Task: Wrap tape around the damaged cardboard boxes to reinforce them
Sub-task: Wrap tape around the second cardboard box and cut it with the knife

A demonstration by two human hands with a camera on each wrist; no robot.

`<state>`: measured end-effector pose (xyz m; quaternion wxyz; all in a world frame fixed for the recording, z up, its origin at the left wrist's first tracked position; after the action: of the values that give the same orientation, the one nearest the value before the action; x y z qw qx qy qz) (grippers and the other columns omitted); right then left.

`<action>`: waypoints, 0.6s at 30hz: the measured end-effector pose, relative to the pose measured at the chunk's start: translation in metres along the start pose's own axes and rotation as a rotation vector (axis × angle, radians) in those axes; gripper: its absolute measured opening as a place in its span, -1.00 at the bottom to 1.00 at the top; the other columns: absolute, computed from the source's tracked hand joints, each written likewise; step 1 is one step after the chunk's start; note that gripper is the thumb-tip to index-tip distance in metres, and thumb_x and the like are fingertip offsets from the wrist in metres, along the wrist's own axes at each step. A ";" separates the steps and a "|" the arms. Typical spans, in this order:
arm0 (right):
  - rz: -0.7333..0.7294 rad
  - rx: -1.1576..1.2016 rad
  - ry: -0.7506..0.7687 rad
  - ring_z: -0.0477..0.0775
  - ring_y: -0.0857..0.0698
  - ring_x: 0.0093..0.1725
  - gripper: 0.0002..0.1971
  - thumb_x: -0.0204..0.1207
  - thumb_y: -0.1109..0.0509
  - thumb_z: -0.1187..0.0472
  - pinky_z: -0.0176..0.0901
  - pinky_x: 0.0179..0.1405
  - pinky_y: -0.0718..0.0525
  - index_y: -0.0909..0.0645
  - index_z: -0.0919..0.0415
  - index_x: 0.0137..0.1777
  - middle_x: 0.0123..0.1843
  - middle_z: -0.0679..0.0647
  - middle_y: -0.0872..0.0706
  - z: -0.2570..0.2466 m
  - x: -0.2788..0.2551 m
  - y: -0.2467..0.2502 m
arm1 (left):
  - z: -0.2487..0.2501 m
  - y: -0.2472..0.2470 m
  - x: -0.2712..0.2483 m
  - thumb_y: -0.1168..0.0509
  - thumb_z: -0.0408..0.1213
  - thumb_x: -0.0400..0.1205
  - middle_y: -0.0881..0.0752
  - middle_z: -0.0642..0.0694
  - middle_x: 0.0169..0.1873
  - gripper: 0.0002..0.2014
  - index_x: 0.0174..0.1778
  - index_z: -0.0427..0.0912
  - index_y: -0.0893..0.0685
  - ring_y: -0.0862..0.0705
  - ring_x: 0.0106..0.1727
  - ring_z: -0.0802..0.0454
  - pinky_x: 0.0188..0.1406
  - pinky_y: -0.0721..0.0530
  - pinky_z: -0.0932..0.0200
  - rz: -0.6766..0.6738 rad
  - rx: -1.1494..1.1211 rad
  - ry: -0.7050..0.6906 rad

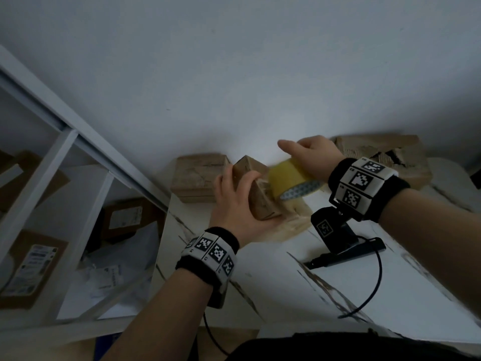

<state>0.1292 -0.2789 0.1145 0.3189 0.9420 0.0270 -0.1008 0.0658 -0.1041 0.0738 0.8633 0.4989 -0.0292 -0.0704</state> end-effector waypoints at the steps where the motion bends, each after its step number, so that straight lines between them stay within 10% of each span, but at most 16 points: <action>1: -0.005 0.049 0.009 0.11 -0.58 -0.22 -0.46 0.53 -0.28 -0.21 -0.11 -0.20 -0.50 -0.60 0.36 -0.20 -0.26 0.19 -0.57 -0.002 0.000 0.000 | -0.002 -0.003 -0.001 -0.29 0.49 0.09 0.09 -0.07 0.61 -0.11 0.32 0.29 -0.20 0.08 0.62 -0.21 0.48 -0.29 -0.19 0.016 -0.027 -0.009; 12: -0.276 0.017 0.144 0.04 -0.59 -0.26 -0.46 0.30 -0.53 -0.18 -0.11 -0.20 -0.56 -0.64 0.38 -0.13 -0.30 0.10 -0.58 -0.014 -0.007 -0.044 | -0.055 -0.010 -0.016 -0.49 0.33 0.11 0.15 -0.18 0.63 -0.01 0.35 0.05 -0.17 0.06 0.66 0.01 0.51 -0.34 0.04 -0.091 -0.111 0.056; 18: -0.387 -0.173 0.131 -0.02 -0.66 -0.14 -0.58 0.24 -0.46 -0.35 -0.12 -0.10 -0.64 -0.61 0.01 -0.22 -0.25 -0.08 -0.65 -0.010 -0.014 -0.074 | -0.079 -0.029 -0.018 -0.55 0.34 0.11 -0.04 -0.08 0.64 0.15 0.53 0.15 -0.09 -0.05 0.66 -0.07 0.58 -0.28 -0.06 -0.295 -0.012 0.157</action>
<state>0.1085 -0.2138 0.0812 0.3708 0.8930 0.2362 -0.0961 0.0547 -0.0483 0.0098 0.8461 0.4968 0.1123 -0.1571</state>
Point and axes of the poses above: each hand's wrist, its own x-axis towards the middle knuckle, its own y-axis out of the back of the hand, z = x × y, the point moved 5 cm from there along x, towards the middle knuckle
